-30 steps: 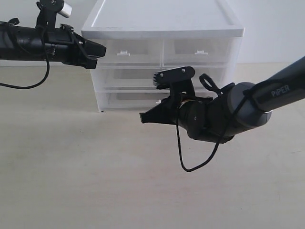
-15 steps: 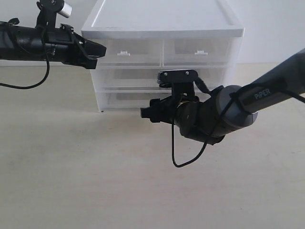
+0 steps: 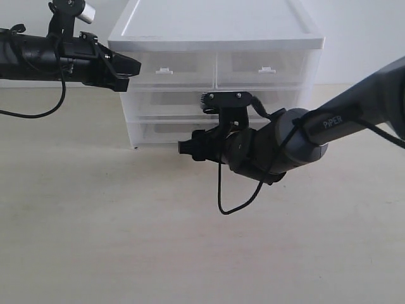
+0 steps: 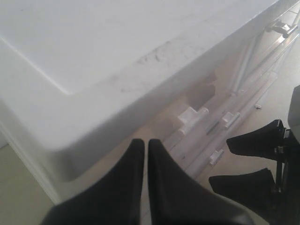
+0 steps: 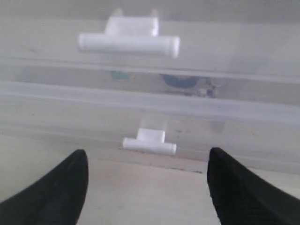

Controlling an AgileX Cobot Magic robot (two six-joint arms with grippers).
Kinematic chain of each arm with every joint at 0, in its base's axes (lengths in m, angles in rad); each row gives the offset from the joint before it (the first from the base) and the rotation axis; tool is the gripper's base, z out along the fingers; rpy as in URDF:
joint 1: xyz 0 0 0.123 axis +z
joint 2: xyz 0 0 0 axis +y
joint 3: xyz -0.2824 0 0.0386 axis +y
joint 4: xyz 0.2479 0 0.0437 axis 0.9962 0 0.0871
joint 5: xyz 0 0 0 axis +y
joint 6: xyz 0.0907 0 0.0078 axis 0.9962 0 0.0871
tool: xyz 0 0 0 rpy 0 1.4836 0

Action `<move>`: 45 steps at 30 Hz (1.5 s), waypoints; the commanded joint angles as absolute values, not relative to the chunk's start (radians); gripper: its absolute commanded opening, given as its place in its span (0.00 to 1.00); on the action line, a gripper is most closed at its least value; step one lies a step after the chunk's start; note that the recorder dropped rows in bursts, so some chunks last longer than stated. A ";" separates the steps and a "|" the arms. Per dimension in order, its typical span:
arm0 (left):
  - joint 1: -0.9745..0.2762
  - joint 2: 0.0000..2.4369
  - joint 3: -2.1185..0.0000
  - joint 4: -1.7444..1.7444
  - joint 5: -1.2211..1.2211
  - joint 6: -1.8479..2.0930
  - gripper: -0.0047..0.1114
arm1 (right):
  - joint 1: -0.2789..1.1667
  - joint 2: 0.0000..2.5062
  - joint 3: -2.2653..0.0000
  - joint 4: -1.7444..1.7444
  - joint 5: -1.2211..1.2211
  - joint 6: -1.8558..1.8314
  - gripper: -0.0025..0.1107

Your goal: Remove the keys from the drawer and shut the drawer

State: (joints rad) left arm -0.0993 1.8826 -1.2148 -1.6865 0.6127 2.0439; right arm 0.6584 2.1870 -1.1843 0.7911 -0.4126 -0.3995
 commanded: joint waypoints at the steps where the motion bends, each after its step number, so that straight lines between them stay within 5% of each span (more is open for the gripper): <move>1: -0.092 1.891 -1.233 -1.744 0.549 2.034 0.08 | 0.658 2.201 -1.188 0.816 -0.446 -0.410 0.59; 32: -0.092 1.891 -1.233 -1.744 0.554 2.034 0.08 | 0.657 2.208 -1.258 0.981 -0.445 -0.578 0.56; 38: -0.092 1.891 -1.233 -1.744 0.554 2.034 0.08 | 0.657 2.208 -1.258 0.979 -0.445 -0.580 0.46; 45: -0.092 1.891 -1.233 -1.744 0.554 2.034 0.08 | 0.657 2.208 -1.258 0.979 -0.445 -0.596 0.46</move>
State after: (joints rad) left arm -0.0993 1.8826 -1.2148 -1.6865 0.6127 2.0439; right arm 0.6623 2.2106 -1.2445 0.9882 -0.4049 -0.5778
